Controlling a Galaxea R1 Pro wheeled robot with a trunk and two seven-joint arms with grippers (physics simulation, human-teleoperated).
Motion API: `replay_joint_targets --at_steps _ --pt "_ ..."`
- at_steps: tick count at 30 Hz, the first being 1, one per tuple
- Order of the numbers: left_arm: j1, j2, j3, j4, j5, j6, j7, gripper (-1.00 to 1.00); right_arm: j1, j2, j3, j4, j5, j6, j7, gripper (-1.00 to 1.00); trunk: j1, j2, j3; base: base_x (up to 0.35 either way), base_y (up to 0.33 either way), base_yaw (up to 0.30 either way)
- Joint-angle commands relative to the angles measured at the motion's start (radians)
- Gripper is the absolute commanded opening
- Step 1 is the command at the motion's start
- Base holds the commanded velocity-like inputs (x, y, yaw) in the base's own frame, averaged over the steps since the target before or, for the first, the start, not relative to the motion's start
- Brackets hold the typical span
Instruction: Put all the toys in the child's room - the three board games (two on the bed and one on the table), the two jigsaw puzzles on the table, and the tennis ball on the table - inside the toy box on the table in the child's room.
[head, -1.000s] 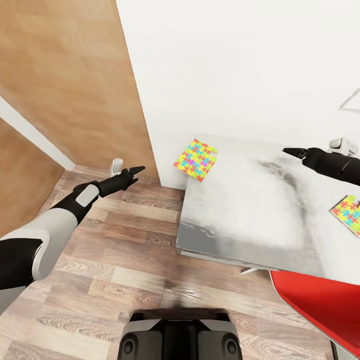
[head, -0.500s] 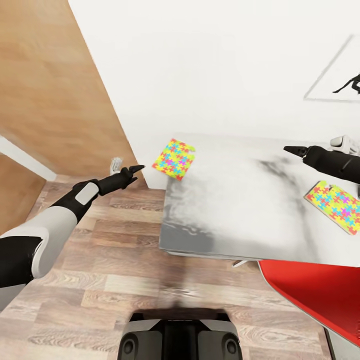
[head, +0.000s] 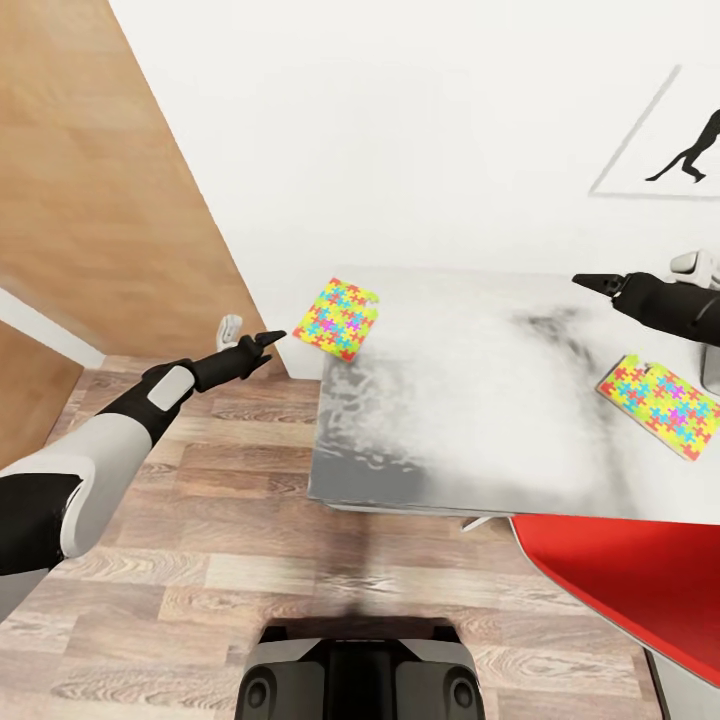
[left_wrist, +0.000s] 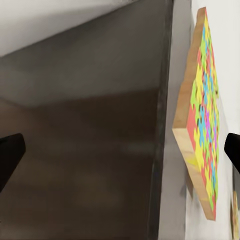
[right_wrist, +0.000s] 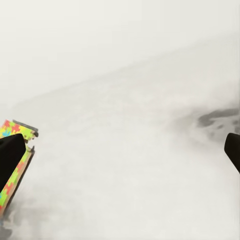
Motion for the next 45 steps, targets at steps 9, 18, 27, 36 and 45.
replay_joint_targets --at_steps 9,18,27,36,45 --pt "0.003 0.003 -0.005 -0.001 0.013 -0.014 -0.003 1.00 -0.014 0.006 0.000 -0.001 -0.011 0.003 -0.010 1.00 0.001 -0.002 -0.001 0.000 0.000 -0.014" --pt "0.017 0.003 -0.005 -0.005 0.015 -0.048 -0.007 1.00 -0.015 0.015 0.000 -0.001 -0.011 0.003 -0.010 1.00 0.001 -0.002 -0.001 0.000 0.000 -0.004" --pt "0.051 0.005 -0.002 -0.013 0.021 -0.065 -0.011 1.00 -0.016 0.019 0.000 -0.001 -0.011 0.003 -0.010 1.00 0.001 -0.002 -0.001 0.003 0.000 -0.001" --pt "0.061 0.006 -0.002 -0.017 0.021 -0.073 -0.038 1.00 -0.015 0.020 0.000 -0.001 -0.011 0.003 -0.010 1.00 0.001 -0.002 -0.001 0.041 0.000 0.000" --pt "0.066 0.006 -0.002 -0.018 0.020 -0.093 -0.057 1.00 -0.014 0.020 0.000 -0.001 -0.011 0.003 -0.010 1.00 0.001 -0.002 -0.001 0.017 0.000 0.000"
